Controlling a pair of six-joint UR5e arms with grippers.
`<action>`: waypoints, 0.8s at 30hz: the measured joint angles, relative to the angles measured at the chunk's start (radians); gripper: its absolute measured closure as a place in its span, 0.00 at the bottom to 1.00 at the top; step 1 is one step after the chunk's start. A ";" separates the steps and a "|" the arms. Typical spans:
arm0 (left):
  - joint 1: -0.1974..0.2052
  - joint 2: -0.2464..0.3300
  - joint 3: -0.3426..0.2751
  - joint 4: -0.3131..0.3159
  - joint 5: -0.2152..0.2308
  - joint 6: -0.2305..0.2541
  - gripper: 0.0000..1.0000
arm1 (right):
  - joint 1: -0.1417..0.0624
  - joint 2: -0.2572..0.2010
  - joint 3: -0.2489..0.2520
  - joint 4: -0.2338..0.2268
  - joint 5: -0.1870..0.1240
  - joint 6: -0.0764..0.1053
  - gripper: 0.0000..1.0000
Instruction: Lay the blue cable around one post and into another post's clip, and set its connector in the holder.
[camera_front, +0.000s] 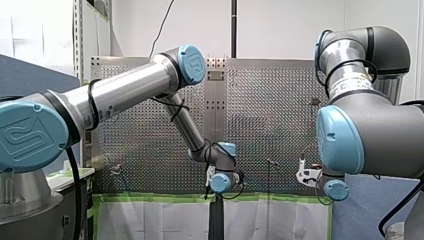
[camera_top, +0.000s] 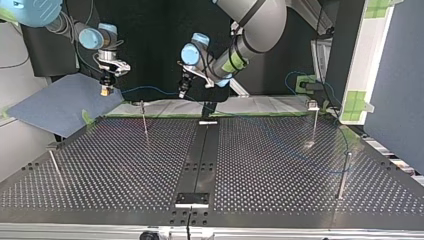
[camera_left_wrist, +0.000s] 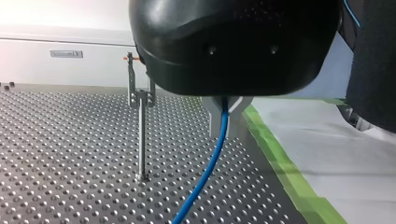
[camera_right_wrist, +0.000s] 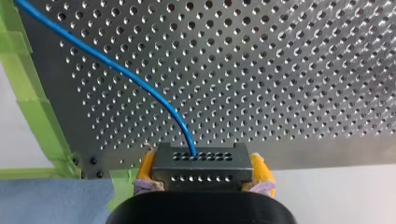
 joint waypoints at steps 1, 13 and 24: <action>-0.003 0.000 0.003 -0.003 -0.002 -0.001 1.00 | -0.002 0.000 -0.002 0.001 -0.008 0.000 1.00; -0.018 0.000 0.023 -0.015 -0.011 -0.008 1.00 | -0.029 0.000 -0.041 0.046 -0.055 0.000 1.00; -0.018 0.000 0.052 -0.015 -0.006 -0.033 1.00 | -0.054 0.001 -0.053 0.050 -0.066 0.006 1.00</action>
